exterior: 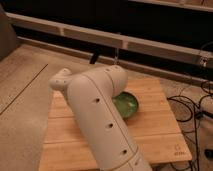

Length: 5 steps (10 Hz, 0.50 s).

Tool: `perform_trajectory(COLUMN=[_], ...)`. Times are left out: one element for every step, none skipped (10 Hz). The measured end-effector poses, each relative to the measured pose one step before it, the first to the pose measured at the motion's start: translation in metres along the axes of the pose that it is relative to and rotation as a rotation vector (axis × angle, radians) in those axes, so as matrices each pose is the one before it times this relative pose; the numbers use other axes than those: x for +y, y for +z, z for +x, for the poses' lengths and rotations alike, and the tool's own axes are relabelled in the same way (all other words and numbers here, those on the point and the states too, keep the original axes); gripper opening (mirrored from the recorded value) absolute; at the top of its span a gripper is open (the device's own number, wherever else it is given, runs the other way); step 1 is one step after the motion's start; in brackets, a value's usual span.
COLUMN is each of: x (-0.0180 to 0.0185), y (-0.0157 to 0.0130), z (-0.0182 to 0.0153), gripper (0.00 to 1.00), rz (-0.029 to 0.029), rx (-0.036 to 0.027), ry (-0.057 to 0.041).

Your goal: Wipe the white sponge on the table

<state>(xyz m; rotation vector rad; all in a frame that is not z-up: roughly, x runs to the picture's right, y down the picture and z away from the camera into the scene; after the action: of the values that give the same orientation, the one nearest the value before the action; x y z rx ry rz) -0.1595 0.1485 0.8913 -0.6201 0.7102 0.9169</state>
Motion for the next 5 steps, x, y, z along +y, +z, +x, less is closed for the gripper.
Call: perform_trajectory(x=[0.0095,0.00933,0.01252,0.00868,0.00501], y=[-0.00387,-0.00137,0.00004,0.00226,0.00313], z=[0.00167,0.00231,0.00402,0.00388,0.00502], gripper=[0.0,0.0,0.0,0.0,0.0], rz=[-0.01014,-0.01052,-0.01441,-0.0089,-0.00712], rx=[-0.01142,-0.00464,-0.00187,0.00528,0.0091], ry=[-0.01869,-0.01775,-0.02511,-0.0183,-0.01218])
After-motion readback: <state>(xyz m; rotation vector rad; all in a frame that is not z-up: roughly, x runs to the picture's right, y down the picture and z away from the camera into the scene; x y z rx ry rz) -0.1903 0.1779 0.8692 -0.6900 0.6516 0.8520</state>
